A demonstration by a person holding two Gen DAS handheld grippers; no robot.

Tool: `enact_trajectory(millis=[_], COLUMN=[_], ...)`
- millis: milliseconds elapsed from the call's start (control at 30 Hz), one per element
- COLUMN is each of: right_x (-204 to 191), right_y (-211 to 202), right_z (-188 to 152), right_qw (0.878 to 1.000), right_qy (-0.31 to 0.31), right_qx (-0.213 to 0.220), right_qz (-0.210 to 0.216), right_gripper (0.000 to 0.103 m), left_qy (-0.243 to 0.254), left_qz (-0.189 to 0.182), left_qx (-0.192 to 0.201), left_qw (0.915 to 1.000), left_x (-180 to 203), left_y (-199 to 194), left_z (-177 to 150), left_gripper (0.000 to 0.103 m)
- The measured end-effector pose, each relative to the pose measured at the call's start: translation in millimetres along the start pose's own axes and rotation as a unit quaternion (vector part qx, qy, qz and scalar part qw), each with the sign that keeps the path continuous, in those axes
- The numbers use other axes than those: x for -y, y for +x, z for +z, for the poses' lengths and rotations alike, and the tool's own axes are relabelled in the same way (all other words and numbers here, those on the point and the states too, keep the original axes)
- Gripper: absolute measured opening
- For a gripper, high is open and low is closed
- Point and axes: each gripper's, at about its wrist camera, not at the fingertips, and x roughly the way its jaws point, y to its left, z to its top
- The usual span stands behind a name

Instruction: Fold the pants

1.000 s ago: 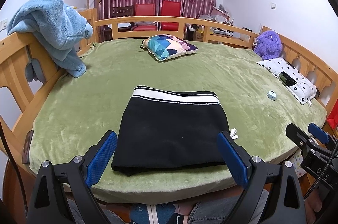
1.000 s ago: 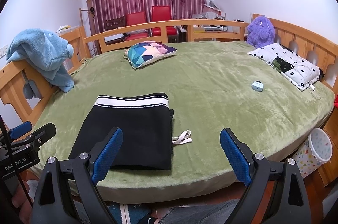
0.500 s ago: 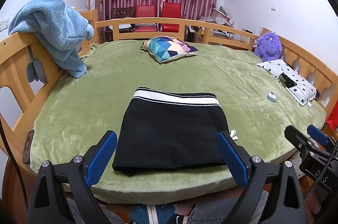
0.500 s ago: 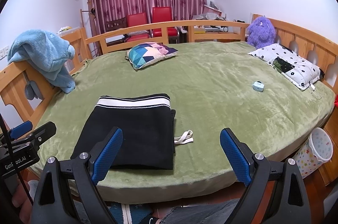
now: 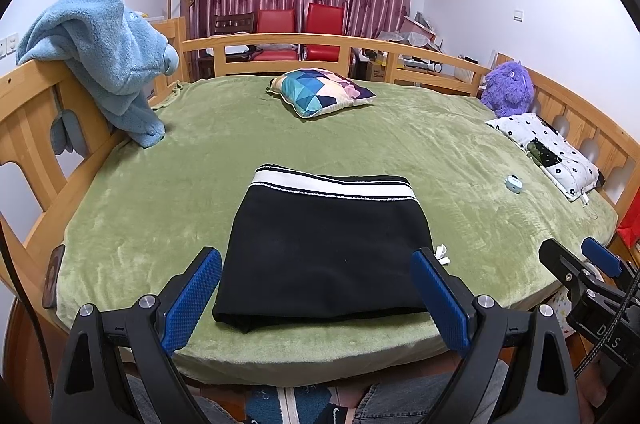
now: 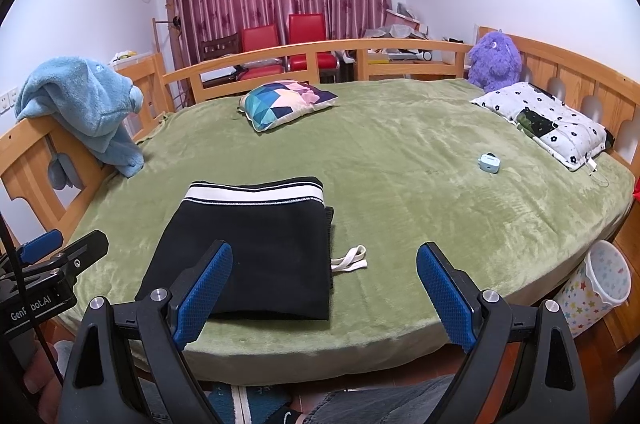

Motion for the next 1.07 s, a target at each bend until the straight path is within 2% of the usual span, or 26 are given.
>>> enact_trajectory(millis=[1067], right_x=[-14], right_y=[-6], right_z=[8], right_qw=[1.0], right_qy=[0.0], right_qx=[0.004], right_qz=[0.008], right_gripper=[0.092], left_qy=[-0.007], left_qz=[0.006], left_qx=[0.003], left_qw=[0.9999], left_x=[-2], left_y=[4], left_z=[1], left_gripper=[0.096])
